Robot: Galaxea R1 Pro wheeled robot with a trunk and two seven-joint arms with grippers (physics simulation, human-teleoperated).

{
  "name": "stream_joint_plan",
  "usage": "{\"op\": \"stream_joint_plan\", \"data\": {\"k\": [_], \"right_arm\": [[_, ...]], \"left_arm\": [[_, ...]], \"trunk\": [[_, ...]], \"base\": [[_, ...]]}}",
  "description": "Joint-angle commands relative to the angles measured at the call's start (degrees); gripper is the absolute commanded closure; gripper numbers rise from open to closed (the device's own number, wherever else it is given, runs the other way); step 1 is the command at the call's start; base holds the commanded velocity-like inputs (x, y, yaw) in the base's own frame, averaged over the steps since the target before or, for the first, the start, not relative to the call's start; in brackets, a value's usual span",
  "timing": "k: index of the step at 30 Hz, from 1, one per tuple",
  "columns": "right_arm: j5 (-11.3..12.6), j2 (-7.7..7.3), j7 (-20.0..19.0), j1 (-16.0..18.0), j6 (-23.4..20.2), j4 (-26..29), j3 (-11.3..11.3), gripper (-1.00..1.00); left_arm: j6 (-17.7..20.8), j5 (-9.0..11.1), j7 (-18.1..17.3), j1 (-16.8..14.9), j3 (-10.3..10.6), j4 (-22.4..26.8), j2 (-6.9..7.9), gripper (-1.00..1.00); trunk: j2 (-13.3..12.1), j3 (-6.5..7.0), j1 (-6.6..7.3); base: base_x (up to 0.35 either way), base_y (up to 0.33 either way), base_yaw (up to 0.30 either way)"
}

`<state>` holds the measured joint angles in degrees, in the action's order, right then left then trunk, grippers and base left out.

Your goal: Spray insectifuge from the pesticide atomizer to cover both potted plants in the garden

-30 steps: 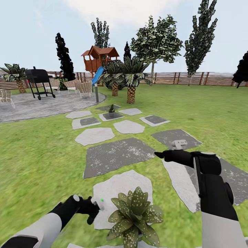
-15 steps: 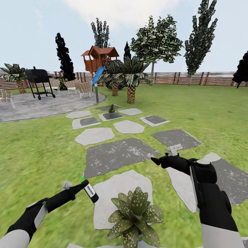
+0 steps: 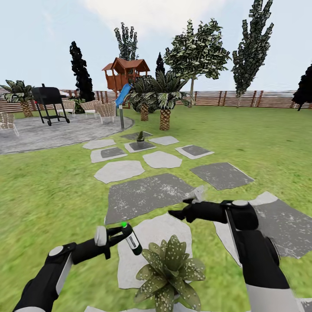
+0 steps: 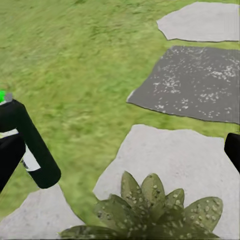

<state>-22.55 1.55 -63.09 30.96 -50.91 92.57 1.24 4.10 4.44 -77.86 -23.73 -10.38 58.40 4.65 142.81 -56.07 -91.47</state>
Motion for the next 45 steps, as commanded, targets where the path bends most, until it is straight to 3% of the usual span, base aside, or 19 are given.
{"op": "stream_joint_plan", "data": {"k": [1, 3, 4, 7, 11, 15, 19, 23, 24, 27, 32, 45], "right_arm": [[-0.5, 0.02, -0.6, 0.1, -1.7, 0.0, -0.9, -1.0], [-0.5, 0.11, -0.7, 0.1, -3.7, 0.1, -2.3, -1.0], [-0.5, 0.11, -0.7, 0.2, -4.4, 0.1, -4.1, -1.0], [-0.6, -0.3, -0.7, 0.2, -4.9, 0.1, -8.8, -1.0], [-0.5, -0.59, -1.1, 0.1, -4.8, 0.1, -11.0, -1.0], [-0.5, -0.65, -8.5, 0.0, -4.7, 0.1, -13.0, -1.0], [-0.6, -0.59, -11.1, 0.0, -4.6, 0.0, -14.0, -1.0], [-0.6, -0.54, -11.5, 0.0, -4.7, 0.0, -14.1, -1.0], [-0.6, -0.55, -11.5, 0.0, -4.8, 0.0, -14.0, 1.0], [-0.6, -0.58, -11.5, 0.0, -4.7, 0.0, -14.0, 1.0], [-0.6, -0.41, -11.4, 0.0, -4.6, 0.0, -14.2, 1.0], [-0.6, -0.58, -11.4, 0.0, -4.6, 0.0, -14.3, 1.0]], "left_arm": [[-0.5, -0.3, -0.5, -0.1, 0.9, 0.2, 0.12, 1.0], [-1.7, -4.0, -1.6, -0.5, 4.0, 0.5, 1.15, 1.0], [-2.1, -7.4, -2.2, -0.7, 5.6, 0.6, 1.7, 1.0], [-2.7, -10.7, -3.0, -0.9, 7.1, 1.7, 1.9, 1.0], [-3.0, -12.1, -3.8, -1.0, 7.7, 3.0, 1.97, 1.0], [-3.0, -12.1, -3.9, -1.2, 7.8, 5.2, 1.87, 1.0], [-2.1, -12.0, -4.8, -1.2, 8.1, 10.5, 1.7, 1.0], [-0.9, -12.1, -4.6, -1.2, 10.9, 11.5, 0.83, 1.0], [-0.5, -12.1, -4.4, -1.2, 11.6, 11.6, 0.6, 1.0], [-0.1, -12.3, -4.4, -1.2, 12.2, 11.6, -0.41, 1.0], [0.1, -15.1, -4.4, -1.2, 12.3, 11.9, -2.42, 1.0], [4.1, -15.6, -2.9, -1.2, 12.2, 14.5, -4.34, 1.0]], "trunk": [[0.0, -0.06, 0.01], [0.0, -0.06, 0.01], [0.0, -0.06, 0.01], [0.0, -0.06, 0.01], [0.0, -0.06, 0.01], [0.0, -0.06, 0.01], [0.0, -0.06, 0.01], [0.0, -0.06, 0.01], [0.0, -0.06, 0.01], [0.0, -0.06, 0.01], [0.0, -0.06, 0.01], [0.0, -0.06, 0.01]], "base": [[0.0, 0.0, 0.0], [0.0, 0.0, 0.0], [0.0, 0.0, 0.0], [0.0, 0.0, 0.0], [0.0, 0.0, 0.0], [0.0, 0.0, 0.0], [0.0, 0.0, 0.0], [0.0, 0.0, 0.0], [0.0, 0.0, 0.0], [0.0, 0.0, 0.0], [0.0, 0.0, 0.0], [0.0, 0.0, 0.0]]}}
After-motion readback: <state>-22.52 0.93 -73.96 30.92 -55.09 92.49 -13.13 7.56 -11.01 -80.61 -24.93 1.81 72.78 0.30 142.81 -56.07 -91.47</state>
